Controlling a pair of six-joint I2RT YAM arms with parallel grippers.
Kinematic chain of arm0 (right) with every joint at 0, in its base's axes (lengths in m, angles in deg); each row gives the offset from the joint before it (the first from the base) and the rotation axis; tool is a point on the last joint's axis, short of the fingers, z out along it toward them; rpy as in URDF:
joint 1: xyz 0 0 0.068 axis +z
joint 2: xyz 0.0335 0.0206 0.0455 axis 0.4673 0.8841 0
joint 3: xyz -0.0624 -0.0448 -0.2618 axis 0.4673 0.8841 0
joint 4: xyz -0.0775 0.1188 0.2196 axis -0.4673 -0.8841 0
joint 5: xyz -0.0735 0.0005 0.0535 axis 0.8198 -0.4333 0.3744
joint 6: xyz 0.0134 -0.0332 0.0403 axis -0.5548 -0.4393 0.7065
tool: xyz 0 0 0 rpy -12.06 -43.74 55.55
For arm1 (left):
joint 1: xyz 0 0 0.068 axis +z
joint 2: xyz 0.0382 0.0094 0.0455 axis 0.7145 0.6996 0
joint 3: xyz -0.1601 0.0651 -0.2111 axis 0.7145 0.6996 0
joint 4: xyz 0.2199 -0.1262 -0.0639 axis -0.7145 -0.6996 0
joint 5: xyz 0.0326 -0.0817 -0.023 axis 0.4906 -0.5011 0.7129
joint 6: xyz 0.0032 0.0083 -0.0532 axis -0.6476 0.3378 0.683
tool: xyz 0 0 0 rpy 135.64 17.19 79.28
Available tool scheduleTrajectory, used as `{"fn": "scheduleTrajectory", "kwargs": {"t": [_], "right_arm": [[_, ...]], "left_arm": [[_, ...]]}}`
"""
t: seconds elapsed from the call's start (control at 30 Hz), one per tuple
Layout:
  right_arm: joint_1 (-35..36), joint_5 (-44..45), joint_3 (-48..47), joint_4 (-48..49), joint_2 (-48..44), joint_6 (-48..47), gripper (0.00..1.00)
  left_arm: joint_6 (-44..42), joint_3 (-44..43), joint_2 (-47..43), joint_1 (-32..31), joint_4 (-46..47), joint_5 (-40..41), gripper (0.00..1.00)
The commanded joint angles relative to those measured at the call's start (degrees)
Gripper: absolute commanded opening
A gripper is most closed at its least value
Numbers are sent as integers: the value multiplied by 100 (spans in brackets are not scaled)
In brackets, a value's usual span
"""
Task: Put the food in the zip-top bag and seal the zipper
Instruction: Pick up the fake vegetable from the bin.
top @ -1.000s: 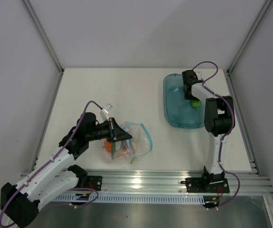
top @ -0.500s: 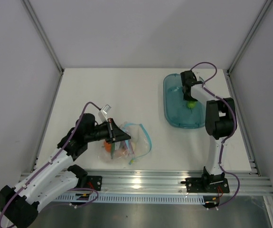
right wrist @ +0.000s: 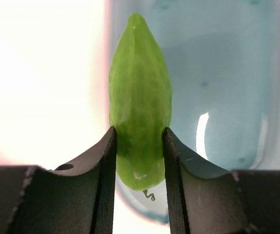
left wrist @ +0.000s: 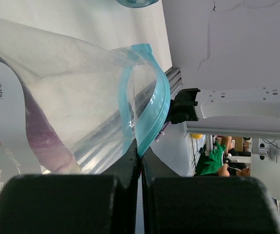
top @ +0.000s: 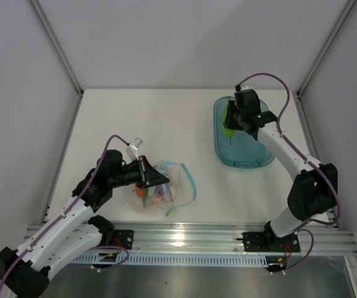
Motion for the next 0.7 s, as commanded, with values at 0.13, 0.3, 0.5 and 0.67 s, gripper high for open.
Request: {"fn": "scheduleTrajectory", "kwargs": {"t": [0.13,0.3,0.5,0.67], "right_arm": [[715,-1760,805,-78,-1322,34,0],[1068,-2684,1438,-210,-2176,17,0],[1306,-3651,1905,-429,-3284,95,0],[1577,-4618,2221,-368,-3627,368,0]], "left_arm": [[-38,-250,-115,31,-71,121,1],[-47,-294,-80,31,-62,147,1],[-74,-355,-36,31,-80,164,1],[-39,-294,-71,31,-53,244,1]]}}
